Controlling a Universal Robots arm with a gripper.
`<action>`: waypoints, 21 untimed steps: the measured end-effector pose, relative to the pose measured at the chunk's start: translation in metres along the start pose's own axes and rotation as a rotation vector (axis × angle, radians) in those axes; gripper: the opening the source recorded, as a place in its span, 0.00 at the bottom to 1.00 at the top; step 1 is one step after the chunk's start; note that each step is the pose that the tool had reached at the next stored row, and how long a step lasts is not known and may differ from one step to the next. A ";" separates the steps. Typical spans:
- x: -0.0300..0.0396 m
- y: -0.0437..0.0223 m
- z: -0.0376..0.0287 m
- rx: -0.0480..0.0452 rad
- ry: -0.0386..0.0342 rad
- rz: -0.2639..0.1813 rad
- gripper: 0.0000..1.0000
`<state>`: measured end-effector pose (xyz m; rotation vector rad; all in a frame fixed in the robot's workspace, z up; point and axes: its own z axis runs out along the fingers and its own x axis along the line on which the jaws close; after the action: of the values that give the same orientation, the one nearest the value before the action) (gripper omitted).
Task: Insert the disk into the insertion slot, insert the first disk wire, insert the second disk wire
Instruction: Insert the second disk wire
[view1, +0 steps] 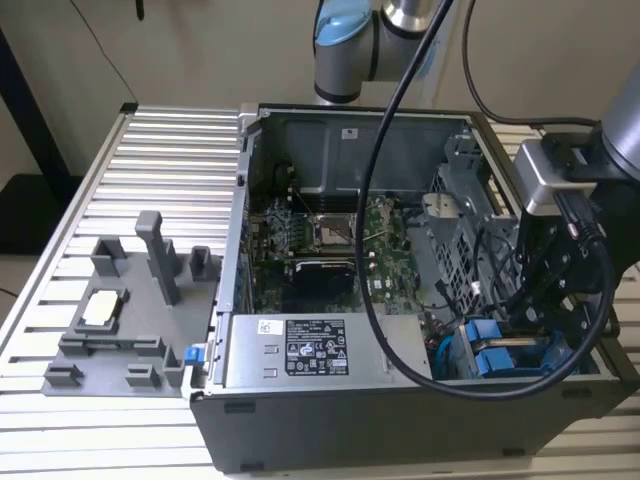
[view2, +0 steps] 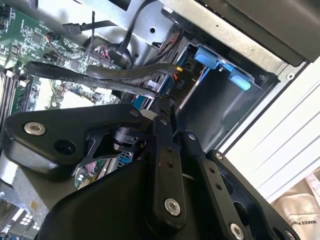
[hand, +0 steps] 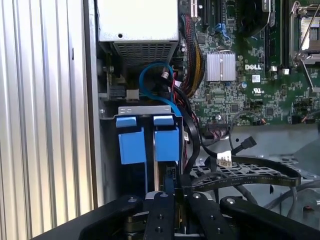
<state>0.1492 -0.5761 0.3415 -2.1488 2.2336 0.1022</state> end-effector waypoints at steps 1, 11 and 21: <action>0.0000 -0.0002 0.0004 0.0000 0.0000 0.000 0.16; 0.0002 -0.0005 0.0033 0.0001 -0.0002 0.000 0.16; -0.0006 -0.0004 -0.0012 0.0000 -0.0011 0.000 0.16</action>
<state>0.1497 -0.5757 0.3427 -2.1484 2.2328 0.1033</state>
